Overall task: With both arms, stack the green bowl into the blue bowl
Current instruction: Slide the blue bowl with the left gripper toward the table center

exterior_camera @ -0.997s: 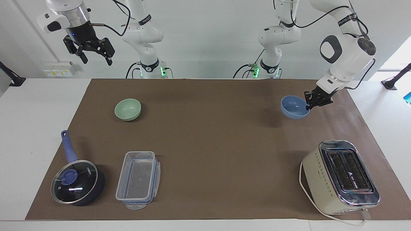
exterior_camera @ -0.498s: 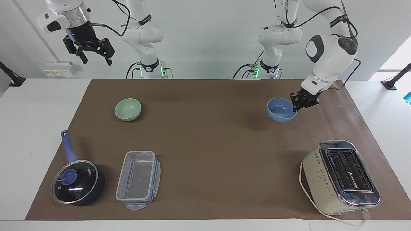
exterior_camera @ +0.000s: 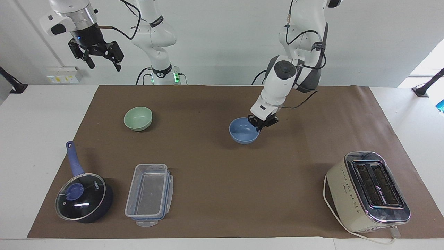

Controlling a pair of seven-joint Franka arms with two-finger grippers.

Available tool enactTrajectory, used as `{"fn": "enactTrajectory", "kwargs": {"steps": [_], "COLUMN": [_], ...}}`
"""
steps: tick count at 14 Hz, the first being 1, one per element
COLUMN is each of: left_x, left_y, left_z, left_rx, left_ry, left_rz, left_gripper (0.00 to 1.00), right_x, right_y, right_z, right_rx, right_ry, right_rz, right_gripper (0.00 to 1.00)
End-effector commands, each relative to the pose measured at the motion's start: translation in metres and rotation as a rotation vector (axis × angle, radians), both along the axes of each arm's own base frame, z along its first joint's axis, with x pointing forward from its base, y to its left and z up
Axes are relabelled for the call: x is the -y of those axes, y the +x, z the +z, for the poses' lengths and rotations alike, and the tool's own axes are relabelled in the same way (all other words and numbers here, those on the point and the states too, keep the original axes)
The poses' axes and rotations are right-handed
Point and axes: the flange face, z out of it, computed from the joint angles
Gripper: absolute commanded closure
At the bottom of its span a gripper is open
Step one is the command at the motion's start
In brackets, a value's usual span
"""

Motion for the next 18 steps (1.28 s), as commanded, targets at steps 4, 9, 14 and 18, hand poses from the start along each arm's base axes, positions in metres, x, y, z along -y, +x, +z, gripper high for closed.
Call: {"fn": "enactTrajectory", "kwargs": {"steps": [4, 9, 14, 18], "left_x": [0.024, 0.025, 0.005, -0.068], "left_y": [-0.042, -0.044, -0.03, -0.007], "left_z": [-0.028, -0.029, 0.027, 0.119], "left_rx": [-0.013, -0.032, -0.001, 0.142], "left_ry": [-0.023, -0.03, -0.036, -0.032], "left_rz": [-0.024, -0.017, -0.011, 0.002], "left_gripper": [1.0, 0.31, 0.0, 0.0], "right_x": [0.004, 0.004, 0.004, 0.003], "right_y": [-0.007, -0.007, -0.008, -0.011], "right_z": [-0.001, -0.001, 0.0, -0.002], "right_rx": [0.003, 0.003, 0.005, 0.005], "right_ry": [0.003, 0.003, 0.003, 0.003], "right_rz": [0.014, 0.014, 0.005, -0.026], "right_gripper": [0.0, 0.0, 0.0, 0.0]}}
